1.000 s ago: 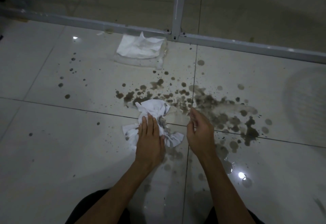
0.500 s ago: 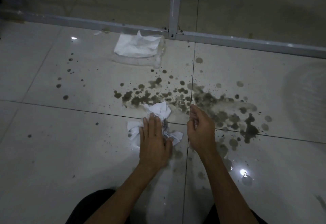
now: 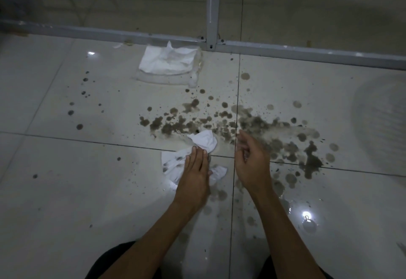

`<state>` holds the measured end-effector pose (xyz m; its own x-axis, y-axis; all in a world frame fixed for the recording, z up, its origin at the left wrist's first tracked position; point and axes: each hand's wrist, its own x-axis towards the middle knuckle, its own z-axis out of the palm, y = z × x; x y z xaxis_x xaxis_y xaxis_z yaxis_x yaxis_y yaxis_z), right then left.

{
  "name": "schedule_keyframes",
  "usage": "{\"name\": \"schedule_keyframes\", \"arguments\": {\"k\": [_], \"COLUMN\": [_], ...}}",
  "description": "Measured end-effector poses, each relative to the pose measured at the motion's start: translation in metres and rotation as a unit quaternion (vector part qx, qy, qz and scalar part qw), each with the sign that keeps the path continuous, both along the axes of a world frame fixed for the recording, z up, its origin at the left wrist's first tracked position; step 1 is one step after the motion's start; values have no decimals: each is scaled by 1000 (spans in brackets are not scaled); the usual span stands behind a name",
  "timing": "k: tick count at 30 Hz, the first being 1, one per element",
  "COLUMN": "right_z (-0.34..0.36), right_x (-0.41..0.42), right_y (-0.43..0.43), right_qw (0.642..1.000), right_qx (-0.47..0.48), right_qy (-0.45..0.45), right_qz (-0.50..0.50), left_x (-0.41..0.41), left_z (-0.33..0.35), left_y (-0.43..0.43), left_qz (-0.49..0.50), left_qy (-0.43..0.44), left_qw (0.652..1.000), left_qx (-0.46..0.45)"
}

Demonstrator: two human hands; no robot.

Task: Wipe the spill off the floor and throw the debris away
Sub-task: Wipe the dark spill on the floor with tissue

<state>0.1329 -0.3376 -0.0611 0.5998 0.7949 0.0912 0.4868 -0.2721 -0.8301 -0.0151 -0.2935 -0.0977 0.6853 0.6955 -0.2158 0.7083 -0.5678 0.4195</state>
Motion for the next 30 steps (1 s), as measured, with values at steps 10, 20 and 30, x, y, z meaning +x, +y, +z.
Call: {"name": "schedule_keyframes", "arguments": {"k": [10,20,30], "right_z": [-2,-1,-3], "right_x": [3,9,14], "right_y": [0,-1,1], "right_qw": [1000,1000,999], "right_qx": [2,1,7], "right_qy": [0,12,25], "right_qz": [-7,-19,-45], "left_x": [28,34,31], "left_z": [5,17,8], "left_y": [31,-30,-17], "left_qz": [-43,302,156], "left_qy": [34,-9,-67], "left_qw": [998,952,985], "left_qx": [-24,-41,-26]}}
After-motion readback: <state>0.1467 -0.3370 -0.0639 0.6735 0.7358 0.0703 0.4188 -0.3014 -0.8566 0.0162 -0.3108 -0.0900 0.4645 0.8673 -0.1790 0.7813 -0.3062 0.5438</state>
